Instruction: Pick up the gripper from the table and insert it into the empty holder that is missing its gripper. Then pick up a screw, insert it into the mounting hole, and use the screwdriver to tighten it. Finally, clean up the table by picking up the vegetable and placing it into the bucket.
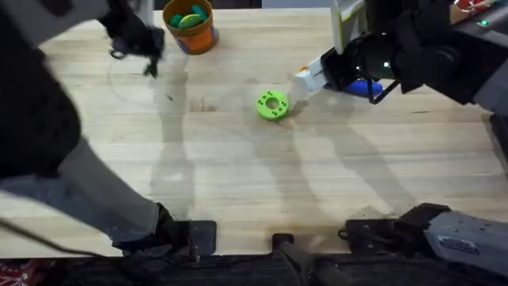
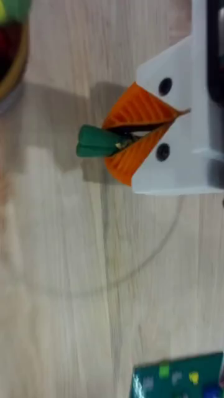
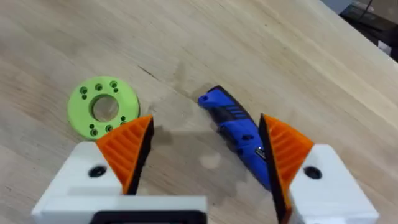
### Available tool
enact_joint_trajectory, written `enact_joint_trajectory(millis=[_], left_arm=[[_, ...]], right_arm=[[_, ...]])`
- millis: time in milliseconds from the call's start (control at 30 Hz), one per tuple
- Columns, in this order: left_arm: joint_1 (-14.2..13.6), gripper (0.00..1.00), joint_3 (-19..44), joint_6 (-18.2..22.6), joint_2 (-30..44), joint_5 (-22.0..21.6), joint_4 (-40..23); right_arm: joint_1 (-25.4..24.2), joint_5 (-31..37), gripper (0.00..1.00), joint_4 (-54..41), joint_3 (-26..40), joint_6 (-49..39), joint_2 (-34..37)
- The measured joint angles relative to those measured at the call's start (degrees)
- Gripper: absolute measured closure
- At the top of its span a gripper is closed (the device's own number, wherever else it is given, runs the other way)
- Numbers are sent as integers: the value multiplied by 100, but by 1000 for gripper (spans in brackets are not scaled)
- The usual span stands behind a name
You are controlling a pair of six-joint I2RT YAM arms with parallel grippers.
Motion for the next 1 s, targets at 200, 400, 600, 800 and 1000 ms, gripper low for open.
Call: enact_joint_trajectory(millis=[200,400,600,800,1000], left_arm=[[-36,974,7,-312,-1138,314,829],[-177,974,33,-1001,-1105,827,1990],[-309,974,25,-1580,-284,981,3402],[-492,974,15,-1799,449,1051,4608],[-640,974,10,-1847,850,1074,5069]], right_arm=[[0,0,27,-2,0,0,0],[0,0,27,-3,0,0,0],[0,0,27,-1,0,0,0],[0,0,27,-7,0,0,1],[0,0,27,-59,0,0,4]])
